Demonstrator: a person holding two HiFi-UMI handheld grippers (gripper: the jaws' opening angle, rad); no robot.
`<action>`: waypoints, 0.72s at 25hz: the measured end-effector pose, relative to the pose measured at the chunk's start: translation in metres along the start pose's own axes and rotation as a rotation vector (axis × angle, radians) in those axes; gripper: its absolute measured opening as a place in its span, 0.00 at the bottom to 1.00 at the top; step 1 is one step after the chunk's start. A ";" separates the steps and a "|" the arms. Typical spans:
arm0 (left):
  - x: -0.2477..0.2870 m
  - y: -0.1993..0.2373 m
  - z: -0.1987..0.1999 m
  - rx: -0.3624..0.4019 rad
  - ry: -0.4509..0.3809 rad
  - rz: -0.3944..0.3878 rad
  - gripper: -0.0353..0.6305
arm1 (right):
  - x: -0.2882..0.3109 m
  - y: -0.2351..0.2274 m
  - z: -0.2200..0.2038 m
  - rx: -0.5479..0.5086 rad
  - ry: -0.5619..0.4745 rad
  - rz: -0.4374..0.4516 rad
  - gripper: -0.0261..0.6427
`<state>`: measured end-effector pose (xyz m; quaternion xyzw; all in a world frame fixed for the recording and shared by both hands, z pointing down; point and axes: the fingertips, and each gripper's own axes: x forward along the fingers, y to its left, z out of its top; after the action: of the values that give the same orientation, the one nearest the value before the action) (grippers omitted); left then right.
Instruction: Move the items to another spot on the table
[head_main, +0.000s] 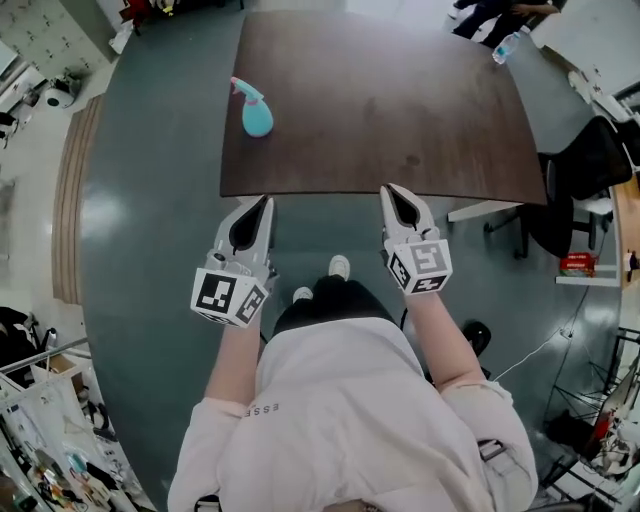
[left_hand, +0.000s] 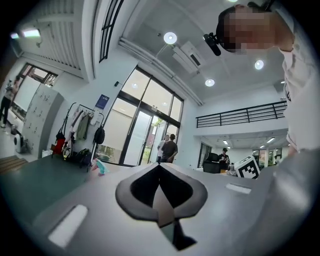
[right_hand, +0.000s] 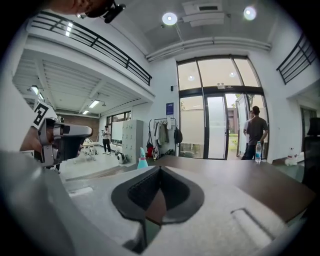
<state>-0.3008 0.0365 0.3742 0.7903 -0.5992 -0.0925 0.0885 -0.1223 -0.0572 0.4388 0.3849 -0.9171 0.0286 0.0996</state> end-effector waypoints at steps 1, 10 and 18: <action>0.002 -0.012 -0.002 0.004 -0.001 -0.016 0.06 | -0.010 -0.006 0.001 -0.003 -0.005 -0.010 0.03; 0.032 -0.102 -0.019 0.061 -0.006 -0.060 0.06 | -0.080 -0.062 -0.010 0.026 -0.037 -0.018 0.03; 0.070 -0.190 -0.048 0.078 -0.015 -0.052 0.06 | -0.141 -0.112 -0.020 -0.013 -0.035 0.065 0.03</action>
<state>-0.0931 0.0205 0.3706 0.8076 -0.5824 -0.0773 0.0509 0.0567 -0.0347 0.4271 0.3545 -0.9310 0.0192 0.0849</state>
